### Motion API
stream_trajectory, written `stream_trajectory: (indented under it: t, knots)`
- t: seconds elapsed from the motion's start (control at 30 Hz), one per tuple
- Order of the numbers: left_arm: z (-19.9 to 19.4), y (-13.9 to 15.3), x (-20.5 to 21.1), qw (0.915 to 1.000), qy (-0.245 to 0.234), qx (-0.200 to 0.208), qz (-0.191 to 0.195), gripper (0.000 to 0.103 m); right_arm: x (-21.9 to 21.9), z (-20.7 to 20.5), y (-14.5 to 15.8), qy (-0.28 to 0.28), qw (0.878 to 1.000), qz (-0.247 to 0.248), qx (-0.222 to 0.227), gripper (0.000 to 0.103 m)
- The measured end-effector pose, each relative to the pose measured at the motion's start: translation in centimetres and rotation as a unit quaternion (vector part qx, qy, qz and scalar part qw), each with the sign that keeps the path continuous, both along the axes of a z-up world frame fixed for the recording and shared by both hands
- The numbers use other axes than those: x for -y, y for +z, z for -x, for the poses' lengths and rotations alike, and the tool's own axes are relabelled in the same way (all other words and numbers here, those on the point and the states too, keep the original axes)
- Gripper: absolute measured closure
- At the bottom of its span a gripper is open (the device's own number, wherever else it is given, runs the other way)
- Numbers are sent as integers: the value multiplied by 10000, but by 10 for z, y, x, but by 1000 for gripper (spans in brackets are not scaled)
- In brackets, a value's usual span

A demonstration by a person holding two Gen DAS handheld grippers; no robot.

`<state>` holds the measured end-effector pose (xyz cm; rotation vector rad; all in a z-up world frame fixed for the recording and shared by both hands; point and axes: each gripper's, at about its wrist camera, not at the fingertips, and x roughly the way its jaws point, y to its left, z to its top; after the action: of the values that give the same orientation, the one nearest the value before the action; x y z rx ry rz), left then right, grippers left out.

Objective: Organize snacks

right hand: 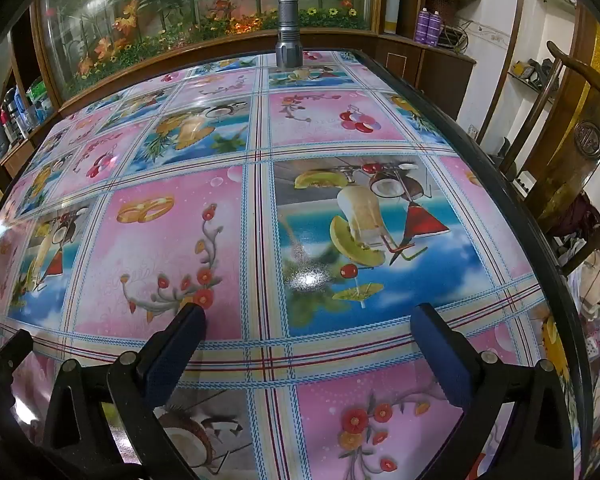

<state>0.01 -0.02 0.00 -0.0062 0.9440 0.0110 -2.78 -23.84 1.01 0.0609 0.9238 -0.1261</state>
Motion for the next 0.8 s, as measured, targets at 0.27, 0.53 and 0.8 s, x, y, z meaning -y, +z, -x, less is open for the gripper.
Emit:
stream_trajectory:
  t: [0.27, 0.53, 0.8]
  knots:
    - [0, 0, 8, 9997, -260, 7, 26, 0, 0, 0, 0, 0, 10000, -4, 9, 0]
    - [-1, -2, 6, 9997, -260, 13, 32, 0, 1, 0, 0, 1, 10000, -3, 7, 0]
    - [1, 1, 13, 9996, -271, 9, 26, 0, 2, 0, 0, 2, 10000, 3, 4, 0]
